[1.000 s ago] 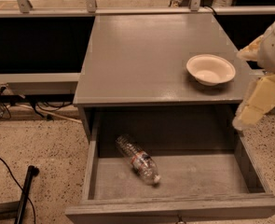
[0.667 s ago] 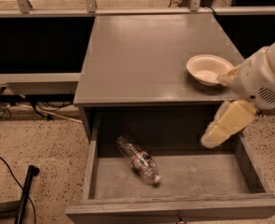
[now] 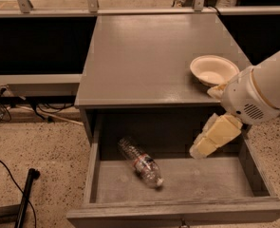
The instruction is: Pick water bottle from top drawer and place on counter
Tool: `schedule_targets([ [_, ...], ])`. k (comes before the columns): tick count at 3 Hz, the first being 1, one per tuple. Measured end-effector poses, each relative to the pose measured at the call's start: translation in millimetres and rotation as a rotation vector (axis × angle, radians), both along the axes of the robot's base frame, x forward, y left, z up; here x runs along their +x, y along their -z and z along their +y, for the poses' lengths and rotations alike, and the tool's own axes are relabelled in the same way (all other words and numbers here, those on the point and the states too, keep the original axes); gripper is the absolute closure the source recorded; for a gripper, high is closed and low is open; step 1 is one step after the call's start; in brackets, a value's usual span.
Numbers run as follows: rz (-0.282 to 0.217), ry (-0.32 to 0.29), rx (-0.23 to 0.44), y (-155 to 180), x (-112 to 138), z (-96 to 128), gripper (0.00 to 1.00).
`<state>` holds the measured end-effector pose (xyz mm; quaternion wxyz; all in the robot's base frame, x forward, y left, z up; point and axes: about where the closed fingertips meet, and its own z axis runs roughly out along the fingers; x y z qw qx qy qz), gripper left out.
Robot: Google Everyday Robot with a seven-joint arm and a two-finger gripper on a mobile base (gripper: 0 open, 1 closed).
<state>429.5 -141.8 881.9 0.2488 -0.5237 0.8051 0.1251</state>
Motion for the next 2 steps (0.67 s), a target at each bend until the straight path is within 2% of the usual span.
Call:
schedule_targets([
  [1,0.058,-0.010,-0.018,20.1,2.4,8.0,0.00],
  [2,0.077,0.036,-0.114,56.0,-0.1,22.1,0.00],
])
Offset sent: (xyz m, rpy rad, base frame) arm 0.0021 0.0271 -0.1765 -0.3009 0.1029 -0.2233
